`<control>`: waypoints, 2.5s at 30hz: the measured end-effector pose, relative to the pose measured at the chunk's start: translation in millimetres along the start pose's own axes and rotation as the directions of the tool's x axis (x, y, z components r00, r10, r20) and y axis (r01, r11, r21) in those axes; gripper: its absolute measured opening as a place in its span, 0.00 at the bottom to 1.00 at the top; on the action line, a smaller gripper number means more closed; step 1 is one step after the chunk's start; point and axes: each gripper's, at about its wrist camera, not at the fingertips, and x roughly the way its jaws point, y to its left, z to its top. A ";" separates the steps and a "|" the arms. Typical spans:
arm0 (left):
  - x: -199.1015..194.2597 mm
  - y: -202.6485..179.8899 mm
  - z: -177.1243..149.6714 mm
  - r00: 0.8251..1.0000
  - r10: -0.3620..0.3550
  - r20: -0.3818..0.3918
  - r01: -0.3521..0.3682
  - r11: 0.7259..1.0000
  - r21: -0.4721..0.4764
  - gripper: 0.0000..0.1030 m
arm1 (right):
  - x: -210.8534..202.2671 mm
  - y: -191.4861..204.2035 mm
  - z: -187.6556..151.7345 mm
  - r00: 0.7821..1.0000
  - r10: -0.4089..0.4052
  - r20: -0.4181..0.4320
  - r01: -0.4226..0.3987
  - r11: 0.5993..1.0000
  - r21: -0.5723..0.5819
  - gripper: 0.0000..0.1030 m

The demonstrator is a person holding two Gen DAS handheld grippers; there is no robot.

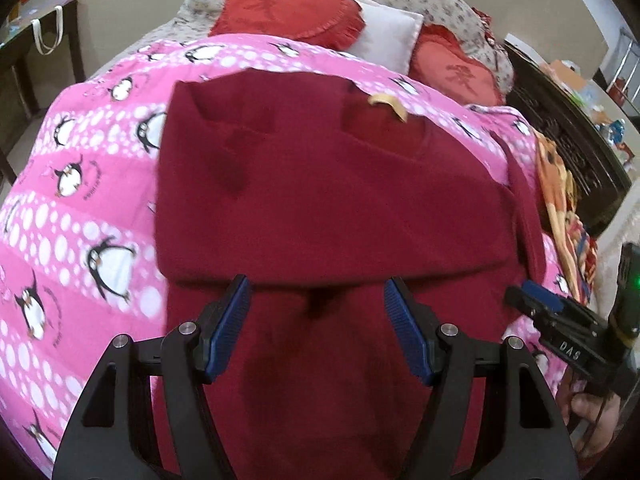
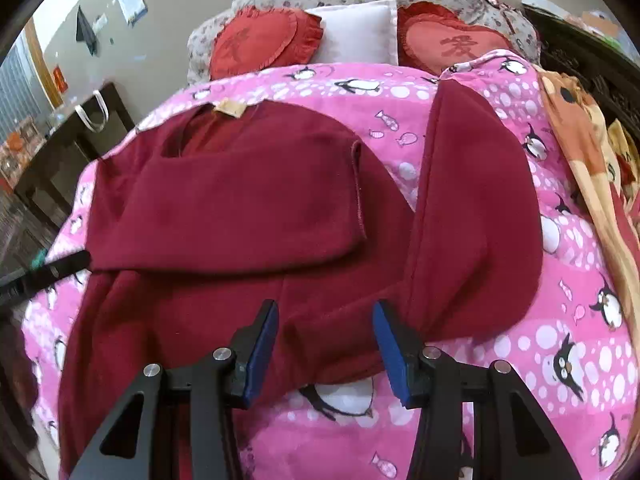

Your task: Fold small clothes

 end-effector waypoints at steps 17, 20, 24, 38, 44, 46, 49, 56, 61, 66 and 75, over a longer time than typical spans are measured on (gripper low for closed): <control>5.7 -45.3 -14.2 0.998 -0.051 -0.033 0.052 0.998 0.021 0.67 | -31.8 -19.1 -4.9 0.998 0.014 0.060 -0.016 0.999 0.043 0.47; 5.1 -51.4 -14.1 0.998 -0.062 -0.026 0.063 0.998 0.028 0.67 | -34.3 -27.3 -3.0 0.998 0.005 0.066 -0.009 0.998 0.063 0.47; 8.6 -58.4 -14.7 0.997 -0.070 -0.034 0.071 0.997 0.040 0.67 | -33.9 -39.3 -2.6 0.998 -0.009 0.065 0.003 0.996 0.088 0.47; 18.4 -57.7 -6.1 0.996 -0.084 -0.023 0.085 0.996 0.034 0.67 | -28.2 -118.0 16.6 0.994 -0.080 0.076 0.058 0.965 0.257 0.47; 19.0 -53.9 0.4 0.995 -0.098 -0.005 0.098 0.995 0.019 0.67 | -27.8 -120.2 39.8 0.993 -0.069 0.101 0.040 0.964 0.264 0.47; 20.1 -52.8 0.5 0.995 -0.101 -0.009 0.101 0.995 0.015 0.67 | -22.4 -110.1 54.5 0.992 -0.064 0.111 0.037 0.972 0.233 0.48; 20.1 -49.2 -0.6 0.995 -0.098 -0.016 0.099 0.995 0.015 0.67 | -6.7 -101.2 77.6 0.991 -0.064 0.117 0.038 0.977 0.211 0.57; 16.6 -33.9 3.0 0.997 -0.074 -0.001 0.074 0.997 0.005 0.67 | 44.7 -97.9 125.2 0.991 -0.102 0.085 0.081 0.972 0.219 0.58; 16.0 -19.8 4.6 0.998 -0.065 0.002 0.065 0.998 -0.024 0.67 | 65.9 -107.2 130.9 0.993 -0.103 0.050 0.091 0.974 0.209 0.30; 18.2 -7.8 5.9 0.998 -0.070 -0.003 0.070 0.996 -0.063 0.67 | 36.6 -116.2 121.6 0.993 -0.027 0.112 0.000 0.972 0.233 0.09; -6.8 12.4 21.6 0.991 -0.105 0.078 0.116 0.983 -0.146 0.67 | -41.1 -26.3 116.6 0.937 0.247 0.247 -0.265 0.963 0.044 0.09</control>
